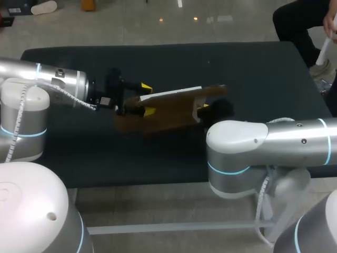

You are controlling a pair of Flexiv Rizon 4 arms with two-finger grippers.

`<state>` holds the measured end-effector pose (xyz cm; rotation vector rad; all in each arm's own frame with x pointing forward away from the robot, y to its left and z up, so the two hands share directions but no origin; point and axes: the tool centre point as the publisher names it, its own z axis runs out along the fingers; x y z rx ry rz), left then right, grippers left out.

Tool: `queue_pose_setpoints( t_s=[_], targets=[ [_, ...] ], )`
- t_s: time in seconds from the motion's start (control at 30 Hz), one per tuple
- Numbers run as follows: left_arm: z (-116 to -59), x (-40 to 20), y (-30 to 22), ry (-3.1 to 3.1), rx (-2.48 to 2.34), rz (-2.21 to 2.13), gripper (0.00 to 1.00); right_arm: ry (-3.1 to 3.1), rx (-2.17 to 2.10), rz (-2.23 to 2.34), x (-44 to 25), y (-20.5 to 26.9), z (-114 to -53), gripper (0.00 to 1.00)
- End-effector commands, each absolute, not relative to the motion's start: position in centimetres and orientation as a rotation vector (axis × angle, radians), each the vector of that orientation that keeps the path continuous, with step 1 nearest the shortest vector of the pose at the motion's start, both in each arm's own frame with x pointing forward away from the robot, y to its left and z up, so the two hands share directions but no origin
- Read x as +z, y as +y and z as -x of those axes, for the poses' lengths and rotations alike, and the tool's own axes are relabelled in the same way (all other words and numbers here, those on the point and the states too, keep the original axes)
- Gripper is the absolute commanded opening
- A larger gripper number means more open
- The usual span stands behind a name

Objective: Assemble the packaging by folding the flat box into shape, placing the metal phone stand inside, and closing the box properly

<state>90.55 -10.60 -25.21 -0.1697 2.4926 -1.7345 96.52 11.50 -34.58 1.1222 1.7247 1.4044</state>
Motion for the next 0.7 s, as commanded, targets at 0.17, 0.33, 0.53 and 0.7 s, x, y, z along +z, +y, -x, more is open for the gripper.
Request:
queue_pose_setpoints(
  t_s=[0.17, 0.33, 0.53, 0.7],
  targets=[
    [-89.1, -25.0, -9.4, 2.500, -1.666, 0.187, 1.00, 1.767, 1.464, -1.081, -34.5, 10.5, -96.2, 0.00],
    [-88.5, -24.8, -8.0, 2.487, -1.640, 0.209, 1.00, 1.817, 1.467, -1.066, -34.2, 10.6, -96.0, 0.00],
    [-87.7, -24.8, -7.0, 2.540, -1.563, 0.188, 1.00, 1.863, 1.499, -1.062, -34.1, 10.7, -95.9, 0.00],
    [-87.4, -24.7, -5.5, 2.556, -1.522, 0.209, 1.00, 1.914, 1.517, -1.054, -34.0, 10.8, -95.9, 0.00]
  ],
)
